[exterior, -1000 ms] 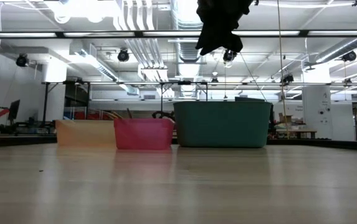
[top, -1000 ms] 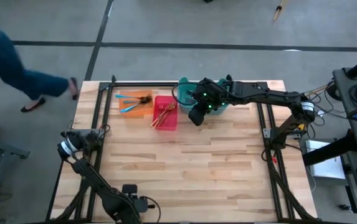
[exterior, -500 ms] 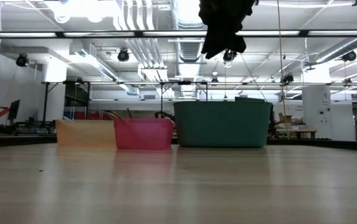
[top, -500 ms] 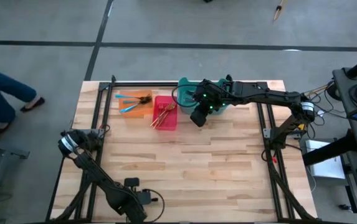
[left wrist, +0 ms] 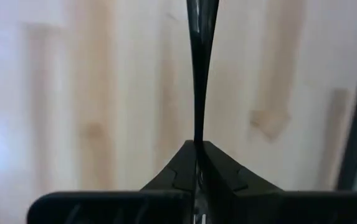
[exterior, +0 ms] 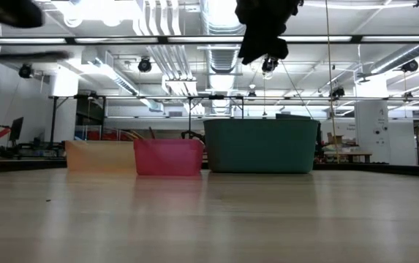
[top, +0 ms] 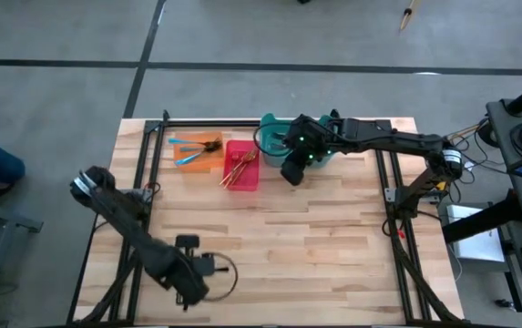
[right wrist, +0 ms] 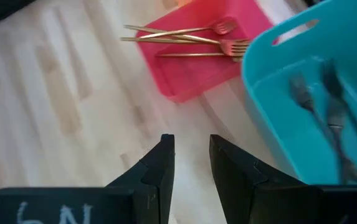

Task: Sort silverware by color (type)
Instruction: Put the black fork into the green bin

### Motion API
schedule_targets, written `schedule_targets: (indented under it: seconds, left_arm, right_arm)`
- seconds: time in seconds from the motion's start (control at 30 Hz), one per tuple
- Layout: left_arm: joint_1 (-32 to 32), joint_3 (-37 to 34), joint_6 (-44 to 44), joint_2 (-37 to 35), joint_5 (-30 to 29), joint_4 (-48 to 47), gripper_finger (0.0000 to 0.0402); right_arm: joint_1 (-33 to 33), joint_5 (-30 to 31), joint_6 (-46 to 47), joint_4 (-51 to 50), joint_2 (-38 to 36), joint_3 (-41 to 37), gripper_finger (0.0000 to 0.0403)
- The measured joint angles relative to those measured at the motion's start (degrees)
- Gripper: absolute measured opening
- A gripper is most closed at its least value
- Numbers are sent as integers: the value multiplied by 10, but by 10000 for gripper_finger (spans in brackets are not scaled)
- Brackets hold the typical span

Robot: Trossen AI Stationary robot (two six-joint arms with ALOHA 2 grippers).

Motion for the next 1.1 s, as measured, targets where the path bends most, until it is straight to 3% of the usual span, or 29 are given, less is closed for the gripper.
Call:
schedule_targets:
  seconds: [0.17,0.33,0.53,0.6,0.67,0.77,0.93,1.0,1.1]
  left_arm:
    - [64,1,44,-73,-63,-48,0]
    - [153,1,76,-138,-115,-60,0]
    - [279,1,118,-187,-115,-47,0]
    - [312,1,181,-196,-95,-33,0]
    - [340,12,271,-197,-37,-23,0]
    - [362,59,409,-174,13,-27,0]
    - [363,163,596,-100,-58,-98,0]
    - [369,202,631,-67,-104,-129,0]
    - [389,239,650,-37,-121,-149,0]
  right_arm:
    - [-26,-75,-9,2,-11,0,91]
    - [-54,-85,-19,2,-23,0,91]
    - [-79,-85,-48,4,-30,0,91]
    - [-86,-86,-52,7,-31,0,91]
    - [-93,-103,-52,16,-30,0,91]
    - [-114,-228,-37,19,-21,0,91]
    - [-133,-471,10,39,9,0,95]
    - [-131,-513,28,59,19,0,104]
    - [-122,-520,44,84,37,0,125]
